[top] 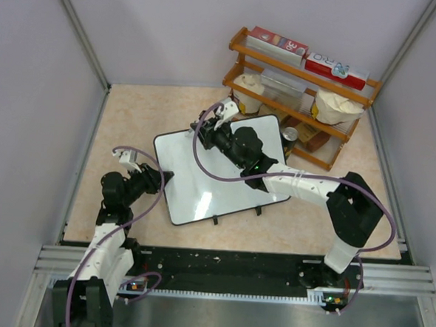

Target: Write a sentence on the whiteboard

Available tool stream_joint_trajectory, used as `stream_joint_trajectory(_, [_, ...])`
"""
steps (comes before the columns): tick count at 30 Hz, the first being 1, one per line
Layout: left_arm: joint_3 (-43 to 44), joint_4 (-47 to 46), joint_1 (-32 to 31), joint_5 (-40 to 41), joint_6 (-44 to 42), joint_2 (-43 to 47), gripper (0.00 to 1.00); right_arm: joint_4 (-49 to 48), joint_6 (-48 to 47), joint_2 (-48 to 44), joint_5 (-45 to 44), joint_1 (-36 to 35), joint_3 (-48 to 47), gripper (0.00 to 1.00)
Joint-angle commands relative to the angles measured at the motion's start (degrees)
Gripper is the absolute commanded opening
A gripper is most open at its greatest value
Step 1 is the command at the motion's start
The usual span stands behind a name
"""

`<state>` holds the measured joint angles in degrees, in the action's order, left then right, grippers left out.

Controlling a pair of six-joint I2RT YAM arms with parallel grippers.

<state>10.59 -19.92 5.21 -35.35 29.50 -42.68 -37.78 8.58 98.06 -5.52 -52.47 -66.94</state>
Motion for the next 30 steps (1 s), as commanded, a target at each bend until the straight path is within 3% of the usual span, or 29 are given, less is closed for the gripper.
stream_joint_trajectory(1, [-0.75,-1.96,0.06,0.90,-3.13,-0.57,0.00,-2.65,-0.05,1.78,0.60,-0.97,-3.90,0.00])
stream_joint_trajectory(15, [-0.75,-2.23,0.06,0.72,-3.13,-0.65,0.00,-2.04,-0.32,2.22,-1.16,-1.06,-1.97,0.00])
stream_joint_trajectory(30, [-0.75,-2.23,0.06,0.73,-3.22,-0.74,0.00,-1.59,-1.72,-0.24,-9.06,-1.06,0.93,0.00])
